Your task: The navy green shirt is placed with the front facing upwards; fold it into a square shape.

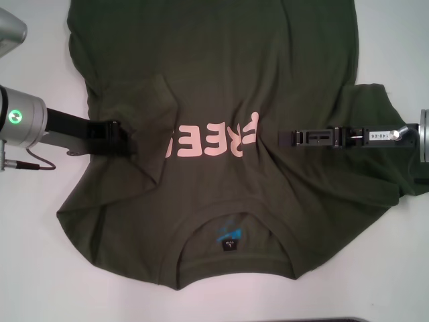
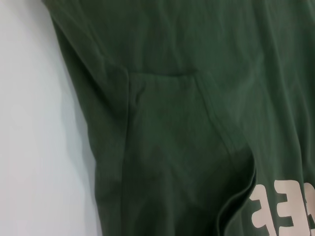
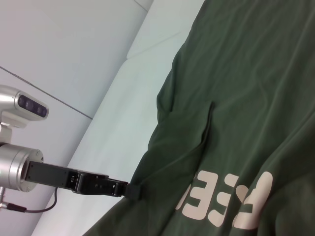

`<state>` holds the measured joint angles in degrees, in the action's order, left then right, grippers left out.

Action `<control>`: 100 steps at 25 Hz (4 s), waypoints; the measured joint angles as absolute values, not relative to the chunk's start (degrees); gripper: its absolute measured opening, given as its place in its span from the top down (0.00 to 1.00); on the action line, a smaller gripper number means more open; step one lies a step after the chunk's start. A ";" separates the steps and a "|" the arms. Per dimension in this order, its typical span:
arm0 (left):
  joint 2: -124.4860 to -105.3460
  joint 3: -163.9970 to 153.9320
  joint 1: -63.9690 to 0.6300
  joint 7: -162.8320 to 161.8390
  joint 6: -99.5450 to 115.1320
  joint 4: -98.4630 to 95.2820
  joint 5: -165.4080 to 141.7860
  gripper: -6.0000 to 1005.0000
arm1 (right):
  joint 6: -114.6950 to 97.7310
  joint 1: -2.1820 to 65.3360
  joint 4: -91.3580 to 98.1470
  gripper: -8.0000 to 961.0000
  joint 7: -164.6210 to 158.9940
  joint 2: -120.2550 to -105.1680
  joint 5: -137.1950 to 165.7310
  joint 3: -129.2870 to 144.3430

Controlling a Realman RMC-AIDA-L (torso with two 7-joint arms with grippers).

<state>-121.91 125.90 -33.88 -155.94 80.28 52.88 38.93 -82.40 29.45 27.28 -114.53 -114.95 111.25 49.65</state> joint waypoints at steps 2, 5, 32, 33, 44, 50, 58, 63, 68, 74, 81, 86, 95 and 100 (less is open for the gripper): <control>-121.95 125.90 -33.91 -155.98 80.23 52.86 38.93 0.74 | -82.39 29.42 27.24 0.24 -114.53 -114.95 111.25 49.65; -121.97 125.88 -33.98 -156.01 80.33 52.85 38.93 0.82 | -82.41 29.42 27.21 0.24 -114.56 -114.95 111.27 49.65; -123.83 126.46 -34.45 -150.56 86.82 48.86 51.68 0.97 | -82.17 29.35 26.79 0.24 -114.41 -114.95 111.46 49.57; -123.83 126.47 -34.32 -150.32 86.82 48.86 52.49 0.97 | -82.17 29.32 26.77 0.24 -114.41 -114.95 111.45 49.57; -121.73 134.86 -33.08 -140.09 97.05 49.95 60.31 0.65 | -82.24 28.72 27.24 0.24 -114.37 -114.95 111.42 49.48; -120.74 139.95 -28.31 -123.50 107.20 50.76 62.36 0.45 | -82.40 28.94 27.35 0.24 -114.09 -114.43 111.17 47.92; -122.98 140.07 -20.40 -96.21 112.09 49.88 62.31 0.38 | -83.20 28.81 27.39 0.24 -112.34 -114.34 111.24 43.17; -122.95 140.85 -18.03 -85.61 111.83 45.41 62.44 0.38 | -83.49 28.63 27.42 0.24 -112.12 -114.24 112.17 43.48; -122.21 141.99 -17.63 -85.46 111.12 44.26 62.27 0.38 | -85.68 27.87 28.00 0.24 -112.44 -113.70 115.96 43.34; -121.44 145.08 -17.83 -91.49 111.13 44.68 62.34 0.38 | -93.44 26.67 31.24 0.24 -122.03 -109.30 121.89 43.07; -120.28 145.77 -19.25 -97.83 111.11 44.34 62.28 0.38 | -98.77 25.91 37.57 0.24 -135.39 -104.87 128.25 38.46; -120.26 145.75 -19.54 -98.83 111.12 44.22 62.15 0.39 | -96.87 26.46 41.62 0.24 -138.45 -105.18 135.53 32.49; -120.30 146.43 -19.59 -100.24 111.32 44.17 62.57 0.39 | -93.13 26.64 43.19 0.24 -140.32 -104.69 138.39 29.42; -120.53 146.43 -19.84 -100.27 111.17 44.22 62.60 0.39 | -90.05 26.73 42.61 0.24 -140.37 -105.01 138.79 29.63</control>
